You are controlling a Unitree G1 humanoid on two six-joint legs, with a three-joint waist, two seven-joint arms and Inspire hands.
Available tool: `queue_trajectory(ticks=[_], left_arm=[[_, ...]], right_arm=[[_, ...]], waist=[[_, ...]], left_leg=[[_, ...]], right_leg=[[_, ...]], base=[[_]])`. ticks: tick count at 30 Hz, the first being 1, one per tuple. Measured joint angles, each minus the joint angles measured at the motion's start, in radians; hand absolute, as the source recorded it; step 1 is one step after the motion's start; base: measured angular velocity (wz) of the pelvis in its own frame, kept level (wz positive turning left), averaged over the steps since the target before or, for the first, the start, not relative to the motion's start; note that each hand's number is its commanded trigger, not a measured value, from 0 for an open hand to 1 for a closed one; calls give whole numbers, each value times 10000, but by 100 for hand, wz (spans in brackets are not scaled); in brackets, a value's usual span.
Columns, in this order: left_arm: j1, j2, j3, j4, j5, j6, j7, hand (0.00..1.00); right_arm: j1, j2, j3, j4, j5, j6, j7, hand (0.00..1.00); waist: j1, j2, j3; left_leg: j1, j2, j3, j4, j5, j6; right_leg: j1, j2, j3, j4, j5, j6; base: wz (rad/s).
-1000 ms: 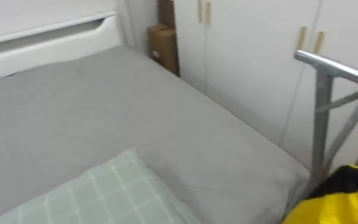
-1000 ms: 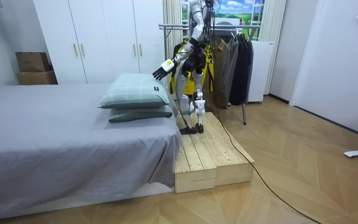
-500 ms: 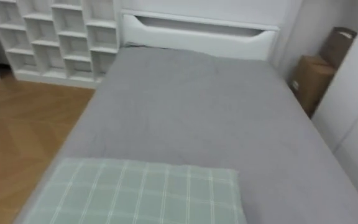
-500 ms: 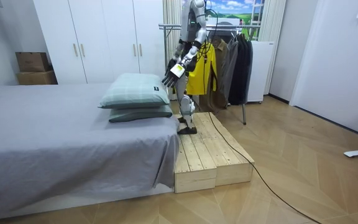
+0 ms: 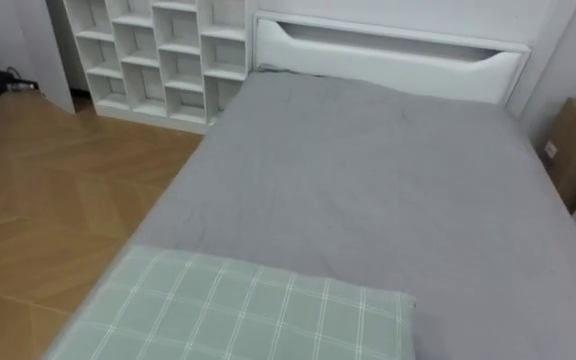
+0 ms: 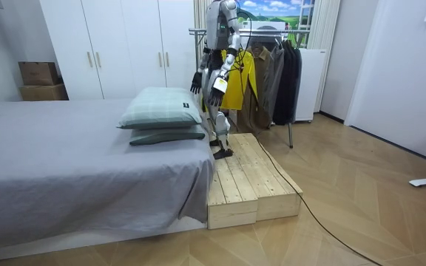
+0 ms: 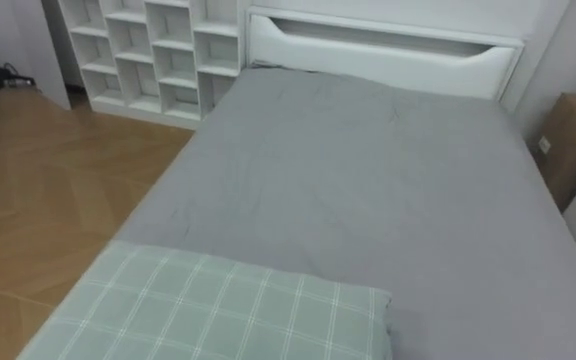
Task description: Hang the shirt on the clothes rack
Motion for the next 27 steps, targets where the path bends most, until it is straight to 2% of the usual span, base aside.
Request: queue_trajectory(ticks=[3,6,8,10,17,22,27], left_arm=[[-17,0,2,387,-6,145,-52,0],[-2,3,-13,711,-59,506,-261,0],[11,8,-18,1286,-55,781,-606,0],[-6,3,-19,1532,-19,1057,-954,0],[-3,-22,-60,2403,-9,1783,-2091,0],[-119,-58,-220,2689,4,2216,-2662,0],[-201,-162,-221,2818,79,2556,-3127,0]], right_arm=[[191,-9,-145,1,34,9,40,0],[317,-3,-313,1,225,71,118,0],[358,1,-396,-7,405,322,246,0],[414,9,-498,-30,432,352,321,0],[451,69,-694,-90,420,416,344,0],[368,85,-684,-84,407,463,292,0],[253,76,-676,-87,410,705,303,0]], waist=[[-97,65,-34],[-335,124,-64],[-461,137,-94],[-518,143,-98],[-478,153,-95],[-487,176,-80],[-477,216,-72]], left_leg=[[70,-19,-9,-86,-4,-4],[149,-39,-11,-154,-3,-4],[350,-44,117,-337,2,-2],[408,-45,189,-375,1,0],[642,5,549,-527,-29,30],[710,32,569,-491,-52,36],[700,15,567,-469,-72,49]], right_leg=[[49,3,3,-52,-4,7],[100,-22,-21,-58,-24,27],[154,-57,91,-42,-30,31],[162,-75,133,-41,-30,33],[144,-59,615,2,-10,53],[153,-64,642,143,-7,52],[137,-68,738,124,-11,52]], base=[[1],[0],[-14],[-15],[-16],[-1],[0]])
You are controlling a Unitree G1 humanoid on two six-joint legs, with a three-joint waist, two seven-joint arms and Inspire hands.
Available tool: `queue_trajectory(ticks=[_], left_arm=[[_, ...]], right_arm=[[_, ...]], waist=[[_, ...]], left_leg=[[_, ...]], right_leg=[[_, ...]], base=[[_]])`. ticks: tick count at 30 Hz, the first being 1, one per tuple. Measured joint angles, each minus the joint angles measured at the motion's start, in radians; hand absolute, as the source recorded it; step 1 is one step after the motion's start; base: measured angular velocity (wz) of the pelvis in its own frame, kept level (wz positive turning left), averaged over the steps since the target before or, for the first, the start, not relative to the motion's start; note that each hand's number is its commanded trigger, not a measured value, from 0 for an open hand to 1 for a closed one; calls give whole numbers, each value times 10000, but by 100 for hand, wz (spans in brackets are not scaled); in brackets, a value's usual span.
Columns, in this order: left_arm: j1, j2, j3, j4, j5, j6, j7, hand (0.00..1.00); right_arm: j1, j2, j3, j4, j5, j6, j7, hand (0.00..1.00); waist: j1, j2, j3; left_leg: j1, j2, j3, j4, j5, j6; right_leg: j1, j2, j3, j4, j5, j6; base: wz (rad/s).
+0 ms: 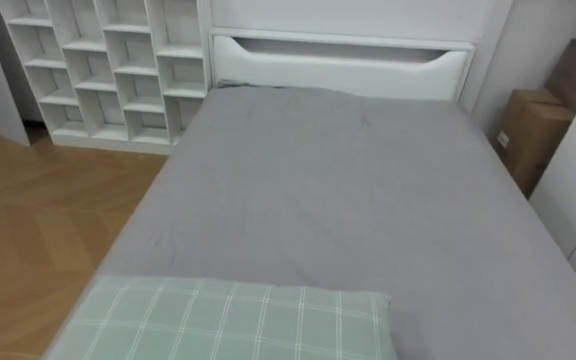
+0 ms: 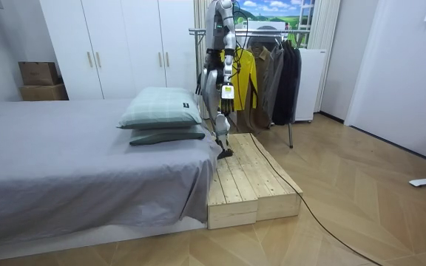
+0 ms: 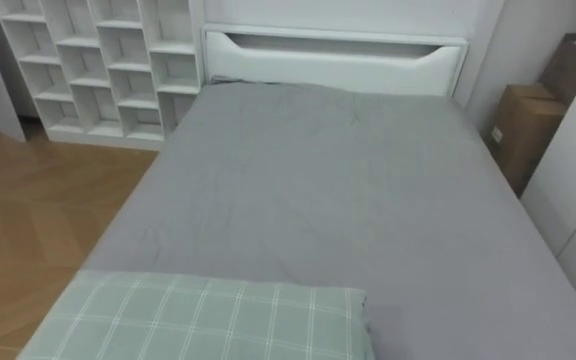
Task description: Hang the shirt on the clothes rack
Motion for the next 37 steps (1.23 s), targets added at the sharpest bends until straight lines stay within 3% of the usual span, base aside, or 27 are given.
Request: queue_trajectory(ticks=[7,37], left_arm=[[-51,-17,0,-21,113,306,-402,0],[-259,-6,-226,-218,1094,492,-1001,0]], right_arm=[[-51,-2,13,5,195,177,-12,0],[-137,-20,31,66,188,392,-22,0]], waist=[[-10,-56,38],[-11,-79,73]], left_leg=[[59,-33,75,-22,4,10],[103,-75,65,-54,-42,46]], right_leg=[[23,-35,69,-12,-29,35],[72,-38,180,-81,-36,57]], base=[[-2],[0]])
